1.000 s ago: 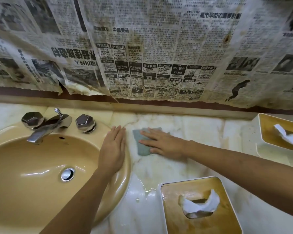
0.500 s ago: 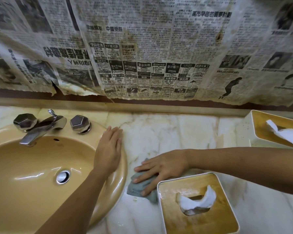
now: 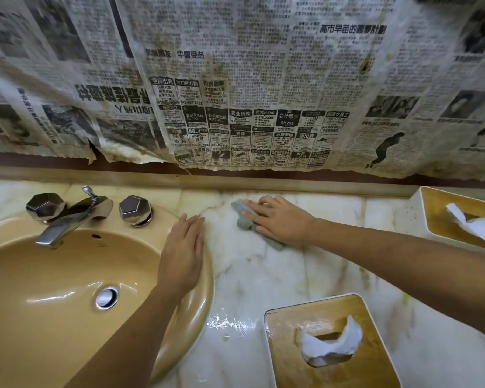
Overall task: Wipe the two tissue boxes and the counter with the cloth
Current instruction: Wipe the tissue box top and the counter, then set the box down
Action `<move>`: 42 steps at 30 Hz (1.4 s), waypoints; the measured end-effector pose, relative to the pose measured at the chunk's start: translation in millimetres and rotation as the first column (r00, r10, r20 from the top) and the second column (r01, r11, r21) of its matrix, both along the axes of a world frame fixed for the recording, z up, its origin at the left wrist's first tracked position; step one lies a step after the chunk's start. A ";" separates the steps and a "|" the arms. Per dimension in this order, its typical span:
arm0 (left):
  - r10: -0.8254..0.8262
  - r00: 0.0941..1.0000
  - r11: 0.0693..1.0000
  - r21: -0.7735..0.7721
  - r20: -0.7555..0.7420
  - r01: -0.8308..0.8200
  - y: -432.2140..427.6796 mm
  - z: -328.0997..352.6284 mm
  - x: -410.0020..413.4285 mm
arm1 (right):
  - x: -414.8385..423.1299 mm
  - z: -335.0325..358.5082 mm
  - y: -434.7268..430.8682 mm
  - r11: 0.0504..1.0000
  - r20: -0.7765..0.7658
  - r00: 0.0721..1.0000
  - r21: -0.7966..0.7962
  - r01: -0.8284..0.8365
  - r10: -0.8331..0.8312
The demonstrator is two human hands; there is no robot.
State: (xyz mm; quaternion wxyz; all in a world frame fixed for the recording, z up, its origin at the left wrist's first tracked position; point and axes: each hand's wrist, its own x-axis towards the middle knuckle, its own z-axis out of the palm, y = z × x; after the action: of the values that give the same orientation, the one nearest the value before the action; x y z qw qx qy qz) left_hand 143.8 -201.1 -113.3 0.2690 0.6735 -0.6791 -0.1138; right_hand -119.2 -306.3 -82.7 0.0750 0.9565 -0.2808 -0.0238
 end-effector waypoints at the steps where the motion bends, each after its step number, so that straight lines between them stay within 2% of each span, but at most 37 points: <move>1: -0.002 1.000 1.000 -0.002 0.002 0.002 -0.3 -0.2 0.0 | -1.0 0.3 -0.1 1.000 -0.006 1.000 -0.024 0.007 -0.007; 3: -0.007 1.000 1.000 -0.009 0.007 0.007 -1.1 -0.8 0.7 | -2.9 -1.3 9.5 0.998 0.035 0.997 -0.006 -0.064 0.064; 5: -0.004 1.000 1.000 -0.008 0.004 0.004 -1.8 -0.9 0.6 | -13.2 -4.9 20.3 0.984 0.121 0.982 0.083 -0.156 0.146; 7: 0.001 1.000 1.000 -0.010 0.003 -0.001 -1.6 -1.2 0.3 | -27.5 -10.0 24.2 0.979 0.154 0.973 0.089 -0.185 0.170; 8: 0.002 1.000 1.000 -0.012 0.002 -0.002 -1.4 -1.3 0.2 | -32.4 -12.4 23.0 0.988 0.171 0.978 0.079 -0.135 0.120; 10: 0.003 1.000 1.000 -0.015 -0.003 -0.003 -1.3 -1.4 -0.1 | -33.5 -14.0 16.1 0.994 0.215 0.972 0.060 0.088 -0.099; 12: 0.004 1.000 1.000 -0.011 -0.004 -0.005 -1.2 -1.4 -0.3 | -18.5 -11.4 5.8 0.947 0.214 0.923 0.097 0.306 -0.320; 14: 0.005 1.000 1.000 -0.011 -0.001 -0.005 -0.3 -0.6 -0.6 | 9.7 -5.6 -3.4 0.912 0.194 0.899 0.204 0.356 -0.394; 16: 0.002 1.000 1.000 -0.013 0.000 -0.002 0.0 0.6 -0.7 | 42.2 0.4 -7.3 0.919 0.186 0.925 0.284 0.272 -0.331; 19: 0.003 1.000 1.000 -0.007 -0.010 -0.003 -0.5 0.2 0.4 | 77.1 5.1 12.1 0.924 0.145 0.986 0.383 0.024 -0.086; 22: -0.002 1.000 1.000 0.009 -0.007 0.002 -1.2 -1.5 1.7 | 77.9 12.0 45.8 0.855 0.151 0.981 0.486 -0.181 0.122; 27: 0.001 1.000 1.000 0.013 0.003 -0.002 0.8 1.6 -0.1 | 56.3 24.1 69.9 0.713 0.093 0.945 0.634 -0.299 0.314; 30: 0.010 1.000 1.000 0.017 -0.008 -0.010 3.3 3.2 -0.2 | 52.8 21.5 75.7 0.696 0.075 0.902 0.610 -0.379 0.425; 32: 0.008 1.000 1.000 0.013 0.001 -0.008 4.2 3.4 0.0 | 48.5 20.4 68.2 0.721 0.106 0.908 0.573 -0.389 0.405; 33: 0.005 1.000 1.000 0.007 0.007 -0.005 4.3 3.3 -0.1 | 44.3 18.1 58.6 0.767 0.138 0.939 0.546 -0.338 0.316; 34: 0.005 1.000 1.000 0.003 0.009 -0.005 3.9 2.7 -0.6 | 39.3 19.1 47.9 0.818 0.154 0.972 0.526 -0.232 0.176; 36: 0.018 1.000 1.000 0.005 -0.001 -0.018 3.9 3.4 -2.1 | 30.9 16.8 24.0 0.906 0.181 0.983 0.414 -0.084 0.008; 38: 0.026 1.000 1.000 0.003 -0.006 -0.026 3.8 4.1 -3.0 | 21.2 10.2 5.3 0.921 0.135 0.987 0.389 0.031 -0.091; 40: 0.025 1.000 1.000 -0.005 -0.003 -0.025 3.5 3.5 -2.1 | 19.6 7.3 3.9 0.933 0.063 0.997 0.360 0.023 -0.049; 42: 0.021 1.000 1.000 -0.008 -0.006 -0.021 3.1 3.0 -1.5 | 21.1 -0.5 18.2 0.925 0.064 0.996 0.371 -0.085 0.065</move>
State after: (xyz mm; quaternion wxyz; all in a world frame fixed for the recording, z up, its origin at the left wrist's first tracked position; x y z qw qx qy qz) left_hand 142.3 -198.0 -110.4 0.2748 0.6792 -0.6716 -0.1100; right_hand -98.1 -288.1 -83.2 -0.1144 0.9637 -0.2362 -0.0499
